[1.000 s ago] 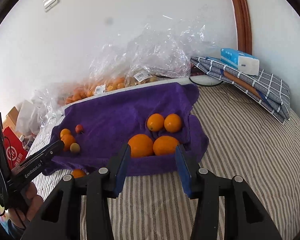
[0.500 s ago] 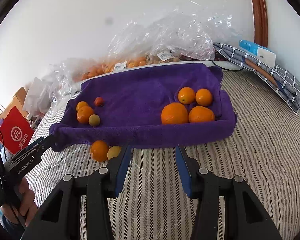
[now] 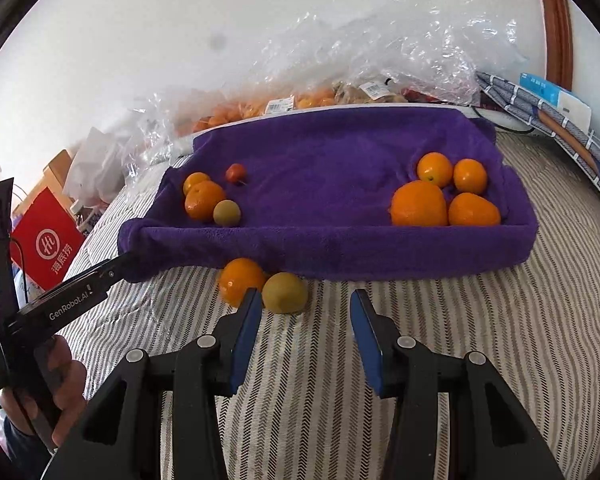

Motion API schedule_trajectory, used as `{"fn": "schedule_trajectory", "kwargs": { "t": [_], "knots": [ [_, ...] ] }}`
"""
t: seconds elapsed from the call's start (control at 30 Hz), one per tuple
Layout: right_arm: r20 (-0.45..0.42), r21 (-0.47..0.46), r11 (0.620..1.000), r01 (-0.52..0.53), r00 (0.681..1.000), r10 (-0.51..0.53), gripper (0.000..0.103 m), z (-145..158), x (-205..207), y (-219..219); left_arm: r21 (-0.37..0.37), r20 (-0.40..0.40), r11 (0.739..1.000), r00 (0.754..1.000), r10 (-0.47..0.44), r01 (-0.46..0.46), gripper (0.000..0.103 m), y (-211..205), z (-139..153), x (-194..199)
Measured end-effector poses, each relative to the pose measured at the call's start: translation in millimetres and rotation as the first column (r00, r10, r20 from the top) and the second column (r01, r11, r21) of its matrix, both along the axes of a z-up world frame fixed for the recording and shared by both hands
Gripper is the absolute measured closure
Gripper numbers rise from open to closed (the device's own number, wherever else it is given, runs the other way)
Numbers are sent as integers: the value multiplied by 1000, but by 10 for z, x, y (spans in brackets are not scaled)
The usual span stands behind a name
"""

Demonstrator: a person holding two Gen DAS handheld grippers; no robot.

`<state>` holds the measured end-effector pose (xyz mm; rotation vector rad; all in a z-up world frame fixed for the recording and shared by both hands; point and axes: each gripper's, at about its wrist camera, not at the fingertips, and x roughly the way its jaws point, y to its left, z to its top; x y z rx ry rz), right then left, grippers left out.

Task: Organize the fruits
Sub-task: 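Grasp a yellow-green fruit with the right gripper while the left gripper grasps an orange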

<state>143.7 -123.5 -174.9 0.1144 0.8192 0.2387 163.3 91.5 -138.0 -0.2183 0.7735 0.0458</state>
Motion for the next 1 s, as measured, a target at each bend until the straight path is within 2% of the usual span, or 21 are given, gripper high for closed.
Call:
{"fn": "schedule_trajectory", "kwargs": {
  "t": [0.17,0.27,0.37,0.47,0.73,0.87,1.0],
  "knots": [
    [-14,18,999,-38,999,39,61,-58,97,49,-26,-29,1000,1000,5,-6,57,41,-43,38],
    [-48,33,997,-64,997,66,74,-122,157,64,-45,-39,999,999,5,-7,57,62,-63,47],
    [-44,53,996,-79,996,81,75,-118,152,46,-52,-44,999,999,1,-4,57,59,-74,50],
    [-13,30,997,-66,998,67,75,-55,96,-12,-53,-32,998,999,-16,15,57,33,-60,38],
    [45,-71,997,6,999,-2,75,74,-162,-419,-45,-22,989,990,-139,138,57,-167,-37,2],
    [58,-98,994,44,998,-38,75,44,-294,-642,17,-9,976,976,-216,216,57,-460,6,-77],
    [68,-108,991,77,995,-70,75,12,-376,-807,-23,-13,951,951,-309,308,56,-753,-3,-99]
  ]
}}
